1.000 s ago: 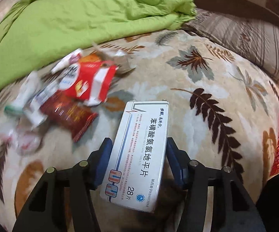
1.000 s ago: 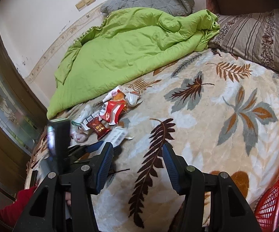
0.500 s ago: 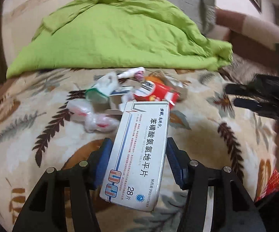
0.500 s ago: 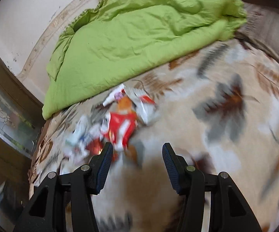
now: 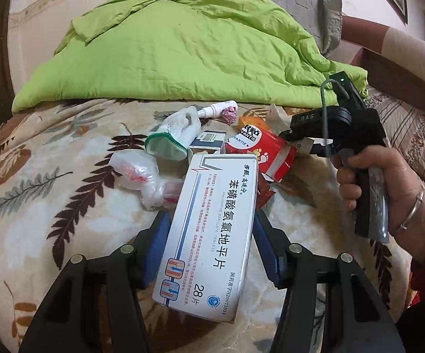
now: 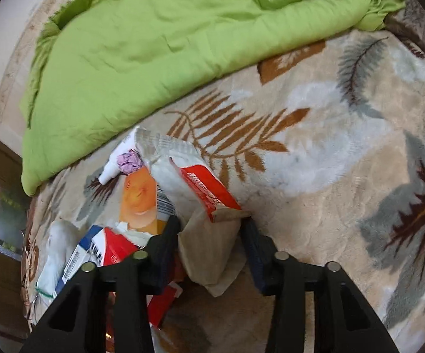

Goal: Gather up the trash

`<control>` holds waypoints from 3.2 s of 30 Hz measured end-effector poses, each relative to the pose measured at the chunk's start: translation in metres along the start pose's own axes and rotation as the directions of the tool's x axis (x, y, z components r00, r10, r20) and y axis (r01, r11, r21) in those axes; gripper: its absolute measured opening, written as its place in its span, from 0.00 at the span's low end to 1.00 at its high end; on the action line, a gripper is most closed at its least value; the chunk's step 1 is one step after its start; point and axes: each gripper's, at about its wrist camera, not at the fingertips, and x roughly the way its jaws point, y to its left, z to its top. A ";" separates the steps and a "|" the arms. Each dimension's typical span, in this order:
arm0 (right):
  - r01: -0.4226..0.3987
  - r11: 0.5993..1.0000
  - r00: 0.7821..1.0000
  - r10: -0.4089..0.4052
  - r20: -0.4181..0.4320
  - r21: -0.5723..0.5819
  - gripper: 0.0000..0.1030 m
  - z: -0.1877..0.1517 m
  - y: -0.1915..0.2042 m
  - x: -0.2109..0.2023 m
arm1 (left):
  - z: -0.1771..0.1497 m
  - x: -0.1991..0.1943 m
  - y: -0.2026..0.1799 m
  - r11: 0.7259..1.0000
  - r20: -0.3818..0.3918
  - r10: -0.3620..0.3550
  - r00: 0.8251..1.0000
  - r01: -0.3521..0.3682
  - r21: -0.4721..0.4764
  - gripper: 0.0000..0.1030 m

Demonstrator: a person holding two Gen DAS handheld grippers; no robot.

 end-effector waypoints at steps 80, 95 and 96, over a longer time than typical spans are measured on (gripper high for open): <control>0.003 0.968 0.976 0.051 0.210 -0.251 0.39 -0.182 0.017 -0.207 | -0.054 -0.075 -0.024 0.999 0.059 0.017 0.998 -0.019 0.034 0.55; 0.004 0.968 0.976 0.050 0.211 -0.249 0.39 -0.181 0.016 -0.208 | -0.055 -0.075 -0.025 0.999 0.059 0.018 0.998 -0.020 0.037 0.55; 0.005 0.968 0.976 0.049 0.212 -0.249 0.39 -0.181 0.016 -0.208 | -0.055 -0.075 -0.025 0.999 0.060 0.018 0.998 -0.020 0.037 0.55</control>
